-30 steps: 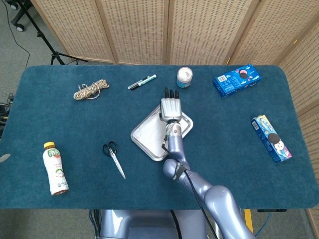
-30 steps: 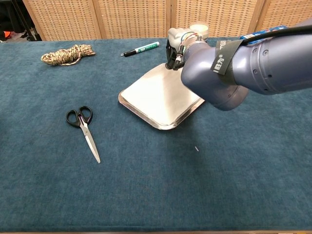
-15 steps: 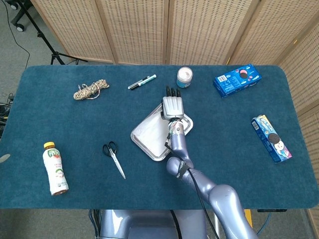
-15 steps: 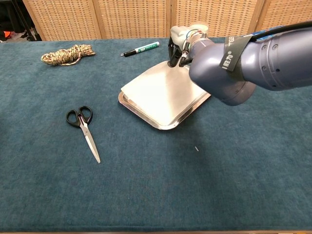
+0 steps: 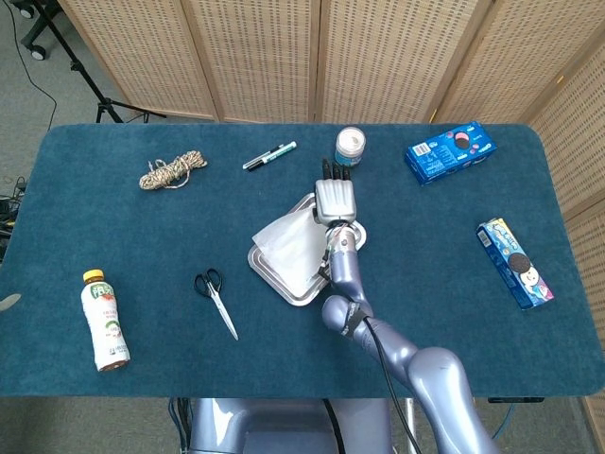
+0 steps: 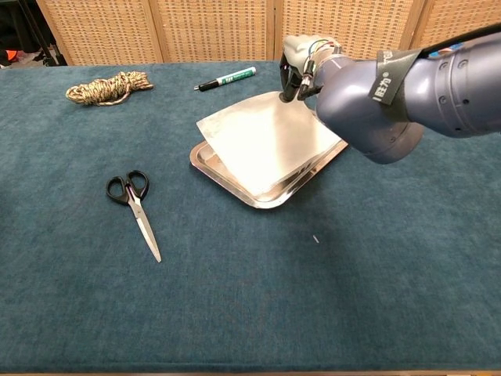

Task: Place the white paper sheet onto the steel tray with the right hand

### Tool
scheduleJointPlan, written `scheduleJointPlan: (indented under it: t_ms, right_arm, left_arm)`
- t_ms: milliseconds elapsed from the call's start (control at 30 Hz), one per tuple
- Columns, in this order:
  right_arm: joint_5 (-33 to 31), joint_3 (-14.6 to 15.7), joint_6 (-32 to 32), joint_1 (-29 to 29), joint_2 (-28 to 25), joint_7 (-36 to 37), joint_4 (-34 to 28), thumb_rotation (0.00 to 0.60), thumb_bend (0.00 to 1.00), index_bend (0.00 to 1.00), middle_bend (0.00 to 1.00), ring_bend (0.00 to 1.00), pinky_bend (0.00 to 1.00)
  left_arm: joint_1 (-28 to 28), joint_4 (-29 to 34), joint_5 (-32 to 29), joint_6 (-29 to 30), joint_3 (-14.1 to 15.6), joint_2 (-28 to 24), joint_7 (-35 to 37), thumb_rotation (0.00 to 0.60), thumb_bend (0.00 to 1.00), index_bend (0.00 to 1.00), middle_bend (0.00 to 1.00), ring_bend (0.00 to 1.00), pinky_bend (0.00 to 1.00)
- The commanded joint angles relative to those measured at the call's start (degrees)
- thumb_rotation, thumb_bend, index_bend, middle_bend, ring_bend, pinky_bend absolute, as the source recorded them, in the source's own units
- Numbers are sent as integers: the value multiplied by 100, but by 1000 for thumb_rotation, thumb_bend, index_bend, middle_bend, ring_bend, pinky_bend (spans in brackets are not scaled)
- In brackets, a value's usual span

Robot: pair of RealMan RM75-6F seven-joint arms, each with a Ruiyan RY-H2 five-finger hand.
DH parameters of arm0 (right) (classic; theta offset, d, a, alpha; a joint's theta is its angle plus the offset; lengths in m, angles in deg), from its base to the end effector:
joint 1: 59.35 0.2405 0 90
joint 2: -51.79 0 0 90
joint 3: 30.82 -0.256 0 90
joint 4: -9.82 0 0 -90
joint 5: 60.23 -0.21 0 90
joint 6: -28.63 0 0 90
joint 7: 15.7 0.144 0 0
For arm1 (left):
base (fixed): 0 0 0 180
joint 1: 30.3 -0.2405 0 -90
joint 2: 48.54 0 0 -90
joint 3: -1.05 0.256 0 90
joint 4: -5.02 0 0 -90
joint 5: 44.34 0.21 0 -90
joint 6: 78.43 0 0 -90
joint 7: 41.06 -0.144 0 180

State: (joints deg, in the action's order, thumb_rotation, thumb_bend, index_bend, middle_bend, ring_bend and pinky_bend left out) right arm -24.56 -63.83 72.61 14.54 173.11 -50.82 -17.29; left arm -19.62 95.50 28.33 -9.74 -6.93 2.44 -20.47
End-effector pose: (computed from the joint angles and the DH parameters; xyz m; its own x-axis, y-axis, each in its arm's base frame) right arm -0.0477 -0.4801 -0.0804 0.4451 -0.1508 0.8827 -0.8949 -0.0412 0.4443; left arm -0.3439 0.2310 0.2372 0.2298 0.0557 0.9717 0.9556 0.1765 -0.2361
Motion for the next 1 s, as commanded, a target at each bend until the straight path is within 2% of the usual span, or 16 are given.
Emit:
scheduleJointPlan:
  t_ms: [33,133,167,500,800,1000]
  right_arm:
    - [-23,-41,70,-44,-46,-90,-102,600,254,21,0,0,0]
    - [-16,-54,111,-65,-75,-125,-178,600,47,10,0,0,0]
    - [-7,-56,136,-74,-87,-134,-211,600,17,6,0,0,0]
    - [-2,-94,331,-160,-234,-297,-615,600,0,0,0,0,0]
    - [267,78,642,-644,-1018,-205,-2305,600,0,0,0,0,0]
    - [951,633,1093,-1415,-2134,-120,-4122,600,0,0,0,0,0]
  left_arm:
    - [-1,4,15,3,7,-4,2,600,0,0,0,0,0]
    - [-1,6,20,7,9,-5,-1,600,0,0,0,0,0]
    - [-1,8,25,11,11,-5,-2,600,0,0,0,0,0]
    - [-14,35,78,47,33,-13,4,600,0,0,0,0,0]
    - [-18,49,151,71,61,-22,21,600,0,0,0,0,0]
    - [-56,85,264,190,96,-17,-6,600,0,0,0,0,0]
